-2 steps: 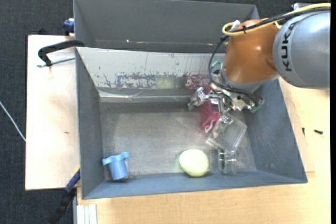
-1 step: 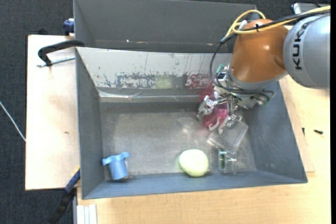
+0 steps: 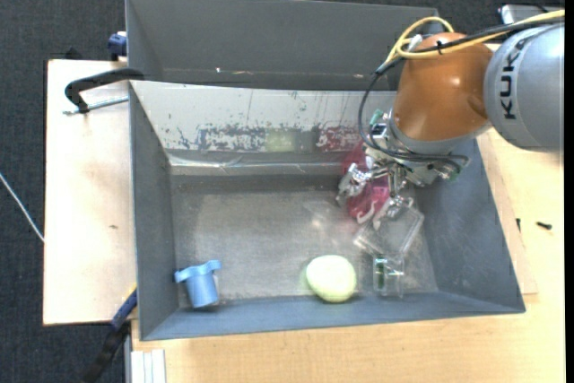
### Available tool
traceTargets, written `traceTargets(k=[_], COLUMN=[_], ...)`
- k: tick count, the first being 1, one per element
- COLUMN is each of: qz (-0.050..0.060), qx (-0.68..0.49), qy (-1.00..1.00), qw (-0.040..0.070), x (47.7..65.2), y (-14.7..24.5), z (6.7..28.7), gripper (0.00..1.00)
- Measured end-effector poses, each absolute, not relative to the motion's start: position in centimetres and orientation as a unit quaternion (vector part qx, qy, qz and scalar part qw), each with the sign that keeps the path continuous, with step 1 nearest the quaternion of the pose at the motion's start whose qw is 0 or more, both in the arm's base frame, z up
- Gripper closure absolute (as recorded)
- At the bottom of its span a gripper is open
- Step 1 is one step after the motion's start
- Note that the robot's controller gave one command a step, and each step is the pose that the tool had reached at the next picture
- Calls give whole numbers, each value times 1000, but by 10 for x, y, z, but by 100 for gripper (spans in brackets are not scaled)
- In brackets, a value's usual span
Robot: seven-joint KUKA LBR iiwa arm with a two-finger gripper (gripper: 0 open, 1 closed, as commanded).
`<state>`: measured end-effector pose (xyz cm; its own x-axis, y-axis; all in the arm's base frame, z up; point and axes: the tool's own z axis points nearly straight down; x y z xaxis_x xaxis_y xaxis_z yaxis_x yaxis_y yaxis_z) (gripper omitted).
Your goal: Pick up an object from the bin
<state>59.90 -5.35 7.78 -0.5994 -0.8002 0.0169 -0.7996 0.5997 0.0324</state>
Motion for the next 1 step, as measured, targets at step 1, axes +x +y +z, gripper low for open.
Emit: traceTargets(k=[1], qz=[-10], qx=[448], qy=[-894], qw=[15], x=[597], y=[-53], z=[81], gripper=[100])
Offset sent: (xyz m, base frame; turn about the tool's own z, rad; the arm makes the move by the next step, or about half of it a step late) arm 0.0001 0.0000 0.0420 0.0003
